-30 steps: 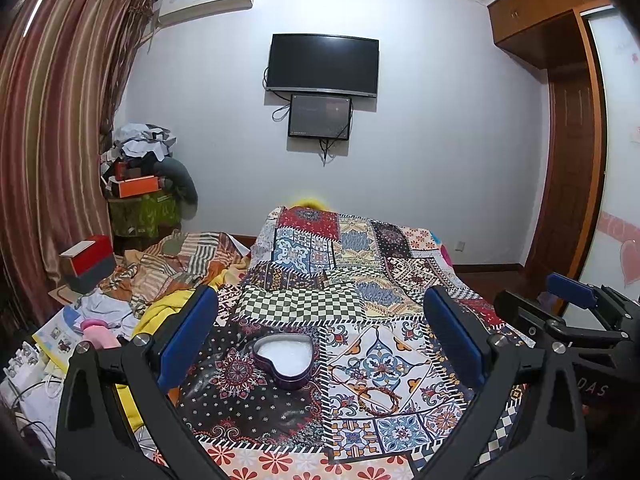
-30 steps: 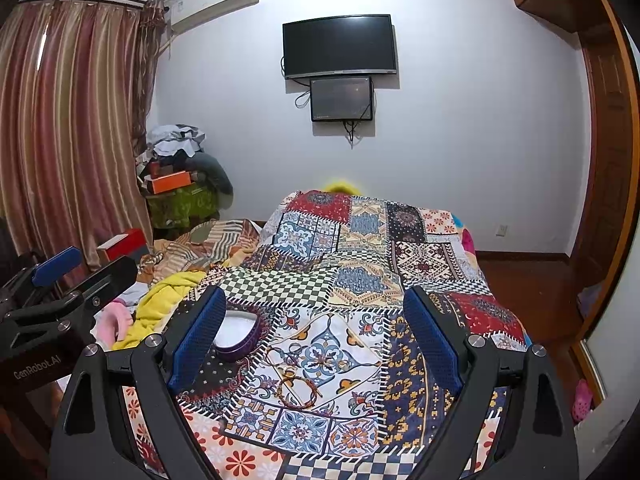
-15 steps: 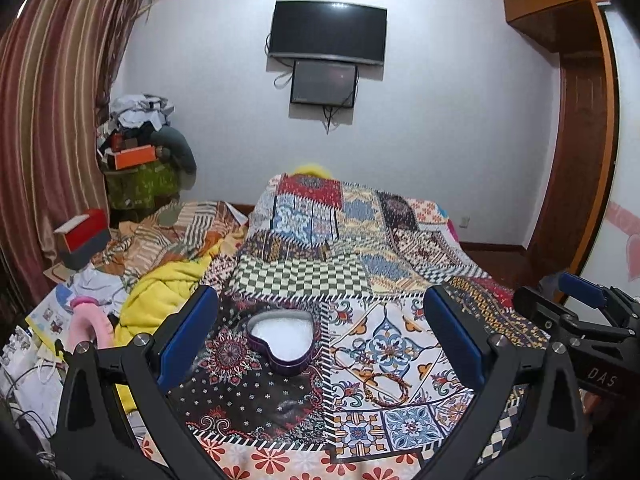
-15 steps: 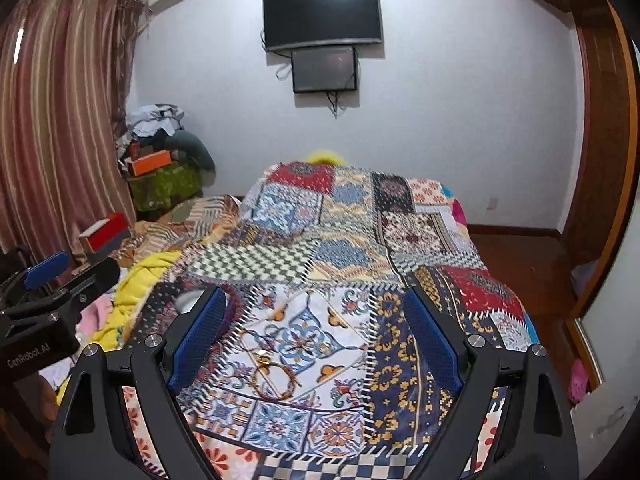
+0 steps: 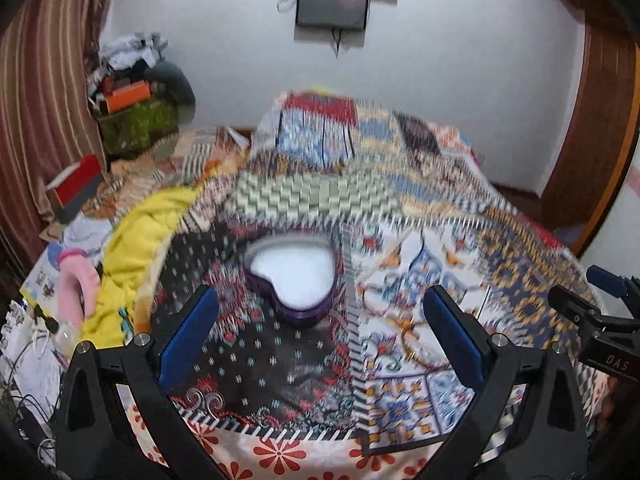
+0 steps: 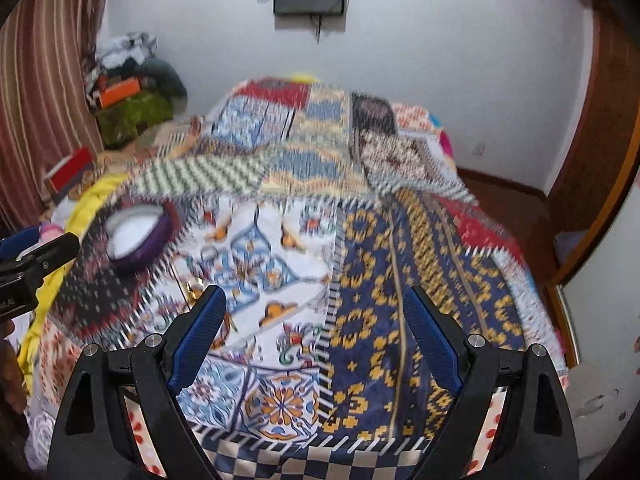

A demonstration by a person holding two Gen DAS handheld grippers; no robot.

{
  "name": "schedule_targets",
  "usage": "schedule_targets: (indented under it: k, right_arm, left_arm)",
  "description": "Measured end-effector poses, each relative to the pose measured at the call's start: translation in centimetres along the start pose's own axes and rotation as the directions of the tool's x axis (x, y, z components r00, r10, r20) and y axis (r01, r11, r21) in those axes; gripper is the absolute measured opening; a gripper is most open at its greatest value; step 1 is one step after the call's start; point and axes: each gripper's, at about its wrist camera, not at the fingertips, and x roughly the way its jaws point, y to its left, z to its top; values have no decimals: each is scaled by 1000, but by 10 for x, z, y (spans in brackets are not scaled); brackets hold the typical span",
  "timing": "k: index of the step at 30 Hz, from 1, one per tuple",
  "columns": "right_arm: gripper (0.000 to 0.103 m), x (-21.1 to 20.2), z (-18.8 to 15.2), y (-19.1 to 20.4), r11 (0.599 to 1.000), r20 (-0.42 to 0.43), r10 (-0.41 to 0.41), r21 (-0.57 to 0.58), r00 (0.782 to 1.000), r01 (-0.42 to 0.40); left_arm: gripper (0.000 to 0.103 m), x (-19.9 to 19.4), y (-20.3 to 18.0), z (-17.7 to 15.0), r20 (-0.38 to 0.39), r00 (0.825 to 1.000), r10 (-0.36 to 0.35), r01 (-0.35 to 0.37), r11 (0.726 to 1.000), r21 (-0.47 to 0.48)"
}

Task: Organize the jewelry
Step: 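Lower both tools toward the loose jewelry beside the purple heart tin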

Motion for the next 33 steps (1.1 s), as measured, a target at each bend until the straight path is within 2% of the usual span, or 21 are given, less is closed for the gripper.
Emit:
schedule_targets:
  k: [5,12,18,24,28,31,33]
  right_arm:
    - [88,21,-8,1,999,-74,51,-1,996,-51]
    - [88,45,-12,15,986,-146,162,-7,976,-165]
    - [88,63,-13,34,965,-213,243,-41,946,-258]
    - [88,81,-15,50,947,-279,288,-61,916,-316]
    - [82,91,-17,59,935,-327,315,-56,891,-350]
    - [81,93,-18,64,938,-326,295,-81,898,-338]
    - [77,92,-19,66,941,-320,278,-96,906,-323]
  left_arm:
    - [103,34,5,-18,-120,992,-42,42,999,-9]
    - [82,62,-2,-36,-234,967,-103,106,994,0]
    - [63,71,-8,-41,-272,952,-138,150,988,24]
    - [53,71,-5,-41,-273,949,-158,171,985,25]
    - [51,71,-1,-41,-274,948,-165,178,984,23]
    - [50,71,-1,-41,-272,947,-169,183,983,27]
    - [47,72,-2,-42,-274,946,-171,186,982,30]
